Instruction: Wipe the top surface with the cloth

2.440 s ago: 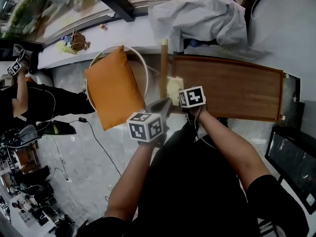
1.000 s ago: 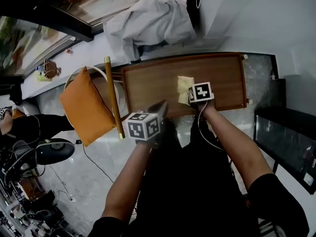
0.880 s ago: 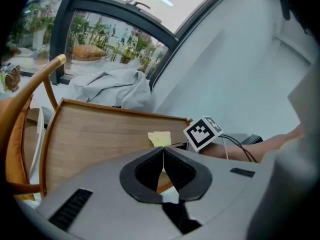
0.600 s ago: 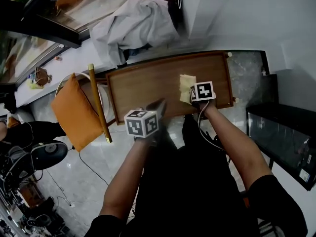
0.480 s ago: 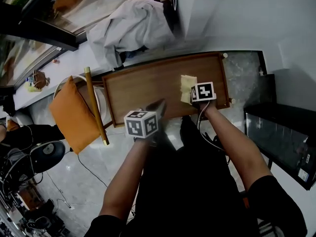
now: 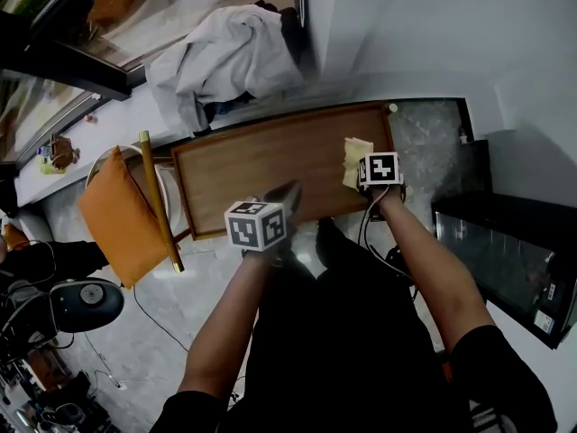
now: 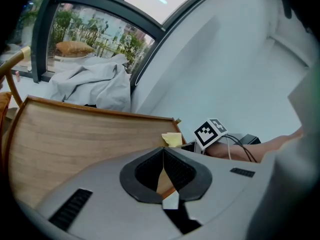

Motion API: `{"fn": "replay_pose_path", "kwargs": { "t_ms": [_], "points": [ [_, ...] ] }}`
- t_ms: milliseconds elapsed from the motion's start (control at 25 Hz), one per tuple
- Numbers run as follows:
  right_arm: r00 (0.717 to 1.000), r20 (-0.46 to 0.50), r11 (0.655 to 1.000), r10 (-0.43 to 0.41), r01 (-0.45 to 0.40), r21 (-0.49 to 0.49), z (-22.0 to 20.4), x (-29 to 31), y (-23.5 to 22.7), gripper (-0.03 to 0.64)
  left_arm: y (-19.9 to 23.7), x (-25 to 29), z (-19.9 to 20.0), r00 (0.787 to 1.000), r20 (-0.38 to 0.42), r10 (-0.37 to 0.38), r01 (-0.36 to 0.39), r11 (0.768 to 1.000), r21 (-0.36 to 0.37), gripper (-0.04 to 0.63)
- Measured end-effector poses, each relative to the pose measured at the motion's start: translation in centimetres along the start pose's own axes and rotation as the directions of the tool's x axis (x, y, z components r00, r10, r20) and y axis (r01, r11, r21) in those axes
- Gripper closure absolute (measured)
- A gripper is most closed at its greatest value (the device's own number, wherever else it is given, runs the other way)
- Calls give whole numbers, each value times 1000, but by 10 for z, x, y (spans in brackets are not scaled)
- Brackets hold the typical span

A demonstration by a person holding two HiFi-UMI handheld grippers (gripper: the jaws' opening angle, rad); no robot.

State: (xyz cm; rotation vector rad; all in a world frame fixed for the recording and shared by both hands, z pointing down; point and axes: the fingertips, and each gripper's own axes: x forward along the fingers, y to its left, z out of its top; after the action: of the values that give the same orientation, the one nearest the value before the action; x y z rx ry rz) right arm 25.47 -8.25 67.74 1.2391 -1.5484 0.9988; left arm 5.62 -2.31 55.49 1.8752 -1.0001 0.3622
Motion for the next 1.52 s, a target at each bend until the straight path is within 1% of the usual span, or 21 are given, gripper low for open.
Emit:
{"fn": "replay_pose_path", "kwargs": {
  "t_ms": [200,400,480,520,600,720,840,920,1000,1080,1240,1360,1520],
  "points": [
    [994,2,994,-108,108,24,4,-8,-31,583,3,-2,0,1000,9,0,0,1000,-8,583],
    [974,17,972,-224,222,77,4,-19,-50,584,11,-14,0,1000,16,0,1,1000,-14,583],
    [969,40,966,-245,240,100,7,-26,-46,584,16,-23,2,1000,22,1,-1,1000,-14,583],
    [969,61,966,-240,233,109,11,-29,-38,584,20,-28,4,1000,25,4,-3,1000,-13,583],
    [974,113,976,-198,185,114,23,-35,-10,584,30,-40,8,999,32,12,-12,1000,-13,583],
    [982,172,994,-78,64,90,39,-44,58,584,47,-64,16,998,52,25,-24,1000,-13,583],
    [983,176,997,57,-64,36,46,-47,138,584,70,-96,27,995,85,45,-44,999,-14,583],
    [976,158,989,150,-151,-10,46,-45,194,584,88,-120,33,992,108,67,-64,998,-25,583],
    [961,138,970,240,-234,-63,41,-42,248,584,104,-145,38,988,128,89,-84,996,-38,583],
    [939,115,943,324,-312,-115,32,-38,300,584,120,-170,39,983,146,114,-109,993,-41,583],
    [891,53,881,450,-434,-190,7,-28,390,583,153,-214,35,972,169,165,-157,986,-56,583],
    [858,11,836,514,-499,-228,-11,-25,440,583,171,-236,27,966,176,191,-180,981,-72,583],
    [819,-38,788,572,-562,-251,-29,-23,486,584,186,-255,15,963,170,207,-192,976,-99,583]
  ]
}}
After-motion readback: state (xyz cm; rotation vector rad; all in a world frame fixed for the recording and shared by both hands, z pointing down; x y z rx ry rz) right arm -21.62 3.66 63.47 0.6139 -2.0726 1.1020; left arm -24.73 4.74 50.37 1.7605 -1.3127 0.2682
